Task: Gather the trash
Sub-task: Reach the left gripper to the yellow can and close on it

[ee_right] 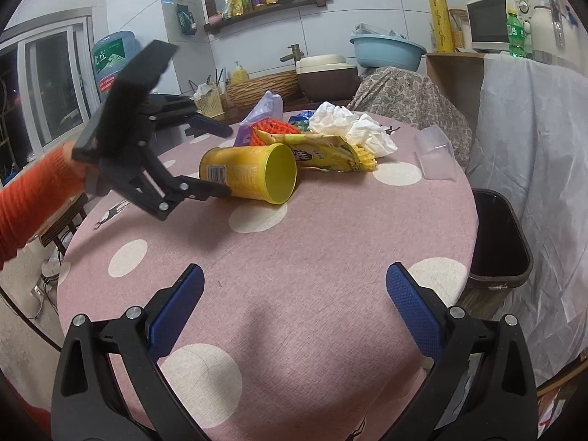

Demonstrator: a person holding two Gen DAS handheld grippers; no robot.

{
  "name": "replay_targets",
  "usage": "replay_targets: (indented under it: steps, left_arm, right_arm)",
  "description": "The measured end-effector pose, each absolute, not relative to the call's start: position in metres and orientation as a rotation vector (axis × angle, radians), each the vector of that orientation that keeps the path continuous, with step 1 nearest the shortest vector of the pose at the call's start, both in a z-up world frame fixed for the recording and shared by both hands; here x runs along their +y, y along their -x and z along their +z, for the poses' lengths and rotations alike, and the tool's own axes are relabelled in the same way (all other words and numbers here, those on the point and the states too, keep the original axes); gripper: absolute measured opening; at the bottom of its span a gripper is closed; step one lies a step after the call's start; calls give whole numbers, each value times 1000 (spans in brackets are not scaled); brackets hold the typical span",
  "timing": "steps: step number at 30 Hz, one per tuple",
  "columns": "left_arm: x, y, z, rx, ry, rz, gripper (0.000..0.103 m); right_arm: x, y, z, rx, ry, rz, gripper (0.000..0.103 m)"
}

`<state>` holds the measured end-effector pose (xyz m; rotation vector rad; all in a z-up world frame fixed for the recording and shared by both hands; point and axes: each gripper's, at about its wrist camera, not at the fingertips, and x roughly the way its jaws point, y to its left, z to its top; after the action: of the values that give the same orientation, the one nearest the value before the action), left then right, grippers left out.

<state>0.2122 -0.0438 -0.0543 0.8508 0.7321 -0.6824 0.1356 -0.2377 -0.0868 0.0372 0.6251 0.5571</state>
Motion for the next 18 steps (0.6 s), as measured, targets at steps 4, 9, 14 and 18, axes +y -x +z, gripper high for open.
replay_targets:
  steps: [4, 9, 14, 18]
  left_arm:
    - [-53, -220, -58, 758, -938, -721, 73]
    - [-64, -238, -61, 824, -1040, -741, 73]
    - [-70, -250, -71, 875, -1163, -753, 81]
    - [-73, -264, -78, 899, -1163, -710, 81]
  right_arm:
    - [-242, -137, -88, 627, -50, 547, 98]
    - [-247, -145, -94, 656, -102, 552, 98]
    - [-248, -145, -93, 651, -111, 543, 98]
    - [-248, -145, -94, 651, -110, 543, 98]
